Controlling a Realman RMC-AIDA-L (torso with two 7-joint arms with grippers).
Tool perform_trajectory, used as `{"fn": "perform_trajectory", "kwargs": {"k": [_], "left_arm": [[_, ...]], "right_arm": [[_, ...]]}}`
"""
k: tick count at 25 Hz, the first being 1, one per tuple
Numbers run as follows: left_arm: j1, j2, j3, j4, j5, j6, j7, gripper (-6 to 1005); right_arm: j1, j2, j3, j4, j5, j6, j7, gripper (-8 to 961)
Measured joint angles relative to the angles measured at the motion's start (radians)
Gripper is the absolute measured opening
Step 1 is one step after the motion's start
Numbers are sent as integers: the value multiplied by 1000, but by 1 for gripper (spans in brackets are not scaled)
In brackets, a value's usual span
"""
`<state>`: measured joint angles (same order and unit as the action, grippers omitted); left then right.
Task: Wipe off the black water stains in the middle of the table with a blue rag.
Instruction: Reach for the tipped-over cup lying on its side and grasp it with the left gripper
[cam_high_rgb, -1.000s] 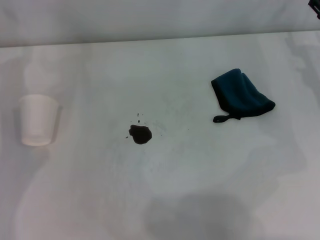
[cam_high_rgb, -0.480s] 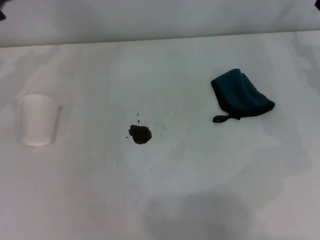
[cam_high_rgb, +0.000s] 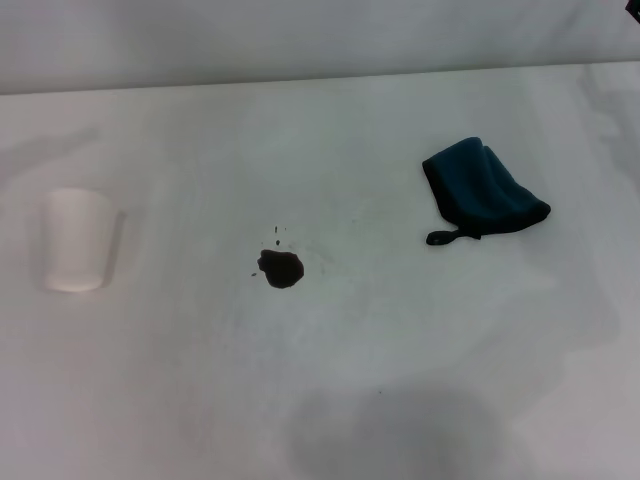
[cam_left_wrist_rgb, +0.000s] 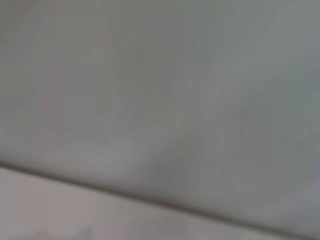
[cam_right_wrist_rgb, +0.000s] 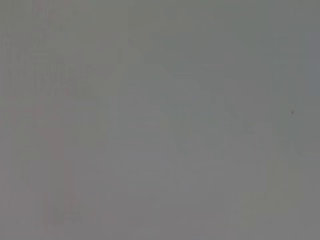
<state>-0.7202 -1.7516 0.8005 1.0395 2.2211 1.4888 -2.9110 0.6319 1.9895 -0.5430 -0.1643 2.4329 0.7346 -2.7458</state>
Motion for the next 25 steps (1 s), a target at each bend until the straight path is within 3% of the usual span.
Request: {"fn": "perform_trajectory", "kwargs": {"k": [3,8,16,25], "left_arm": [[-61,31,-3,14,108,146,-34,876],[-131,36,1,9,219,290,-51,876],[-135,21,72,-22,254,337,-77,877],[-132,-20,84,-101,276,283,-40,876]], "right_arm": [[3,0,0,-1,0,2,0,873],[8,7,-1,-4,0,6,0,873],[10,15,-2,-2,0,7,1,873],[13,20,-6,4,0,8,2,873]]}}
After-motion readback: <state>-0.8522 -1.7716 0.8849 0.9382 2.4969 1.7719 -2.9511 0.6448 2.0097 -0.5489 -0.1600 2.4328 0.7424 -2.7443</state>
